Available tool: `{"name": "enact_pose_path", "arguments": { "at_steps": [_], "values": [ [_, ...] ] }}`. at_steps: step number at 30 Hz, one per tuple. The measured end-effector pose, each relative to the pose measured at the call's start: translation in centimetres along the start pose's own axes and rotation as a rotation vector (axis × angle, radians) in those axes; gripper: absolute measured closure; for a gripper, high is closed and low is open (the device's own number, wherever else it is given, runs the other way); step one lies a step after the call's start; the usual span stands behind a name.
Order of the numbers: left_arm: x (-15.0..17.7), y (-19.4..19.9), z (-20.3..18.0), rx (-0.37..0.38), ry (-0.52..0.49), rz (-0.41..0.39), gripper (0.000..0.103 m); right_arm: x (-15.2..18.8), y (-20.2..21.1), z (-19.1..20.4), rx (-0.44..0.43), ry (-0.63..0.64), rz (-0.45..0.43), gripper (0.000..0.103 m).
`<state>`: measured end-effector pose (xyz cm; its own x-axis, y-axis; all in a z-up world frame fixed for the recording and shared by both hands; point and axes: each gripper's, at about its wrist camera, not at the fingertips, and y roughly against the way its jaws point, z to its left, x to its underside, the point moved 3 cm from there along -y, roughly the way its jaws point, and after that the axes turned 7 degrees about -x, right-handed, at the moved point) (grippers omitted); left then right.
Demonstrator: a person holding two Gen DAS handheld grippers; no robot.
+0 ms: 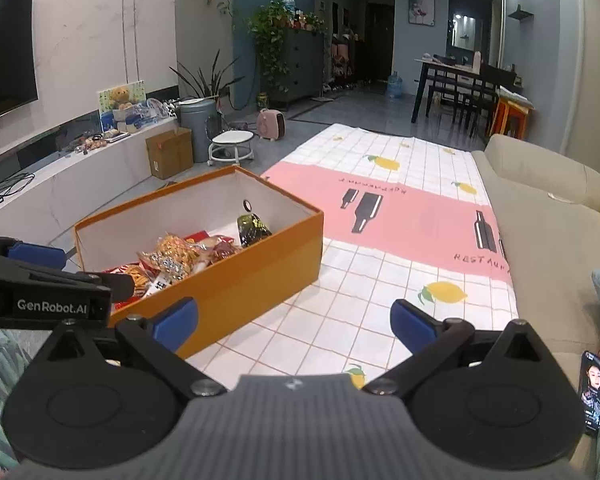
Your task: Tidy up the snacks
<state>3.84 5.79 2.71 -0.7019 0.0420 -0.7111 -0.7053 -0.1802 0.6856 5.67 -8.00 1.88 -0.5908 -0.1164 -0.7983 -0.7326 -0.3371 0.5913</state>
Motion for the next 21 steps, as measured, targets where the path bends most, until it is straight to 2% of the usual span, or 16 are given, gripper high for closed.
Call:
{"name": "enact_pose_path", "arguments": {
  "at_steps": [21],
  "values": [
    [-0.03,0.16,-0.43,0.003,-0.020,0.005,0.012,0.16,0.10,-0.79,0.005,-0.023,-0.007,0.004]
  ]
}}
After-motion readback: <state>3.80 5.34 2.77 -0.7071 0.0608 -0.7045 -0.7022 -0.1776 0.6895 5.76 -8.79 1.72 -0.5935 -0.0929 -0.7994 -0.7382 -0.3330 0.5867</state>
